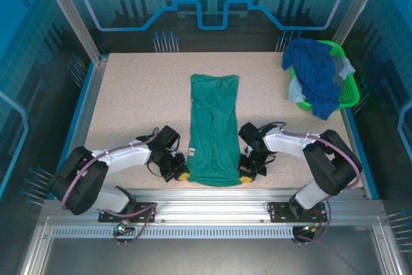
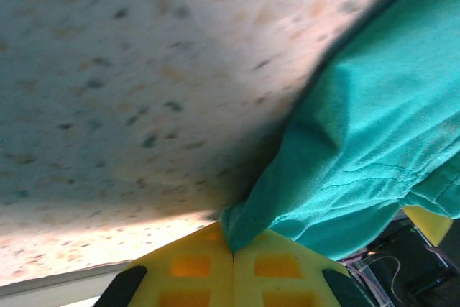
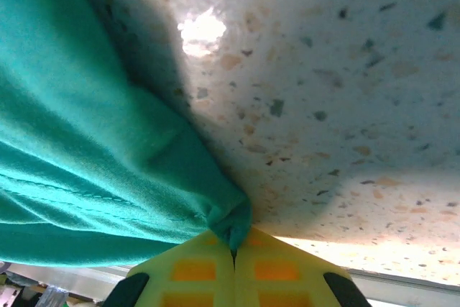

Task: Fold and stack the t-shirts

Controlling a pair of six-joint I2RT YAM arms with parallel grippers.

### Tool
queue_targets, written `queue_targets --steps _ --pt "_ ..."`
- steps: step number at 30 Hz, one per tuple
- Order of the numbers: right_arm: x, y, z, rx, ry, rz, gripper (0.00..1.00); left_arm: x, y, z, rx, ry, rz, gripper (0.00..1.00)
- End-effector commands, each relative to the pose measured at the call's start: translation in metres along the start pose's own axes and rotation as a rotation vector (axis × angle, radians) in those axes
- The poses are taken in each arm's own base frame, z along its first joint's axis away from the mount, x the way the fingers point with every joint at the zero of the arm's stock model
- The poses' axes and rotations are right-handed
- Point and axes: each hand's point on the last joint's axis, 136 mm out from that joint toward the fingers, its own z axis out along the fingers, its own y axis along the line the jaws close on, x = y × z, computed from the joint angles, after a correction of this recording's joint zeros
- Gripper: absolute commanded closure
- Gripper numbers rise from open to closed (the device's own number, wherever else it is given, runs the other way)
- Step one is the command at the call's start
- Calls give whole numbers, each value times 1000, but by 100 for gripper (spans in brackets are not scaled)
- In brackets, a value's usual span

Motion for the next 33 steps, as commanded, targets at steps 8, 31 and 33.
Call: queue_targets --steps 8,31,33 --pt "3 20 -38 -21 -86 -7 100 3 -40 -40 114 -96 80 100" --pt "-147 99 -142 -147 -351 67 100 -152 -170 -117 386 -327 20 100" --pt "-160 102 -143 -139 -355 71 100 -163 -176 -117 385 -330 27 100"
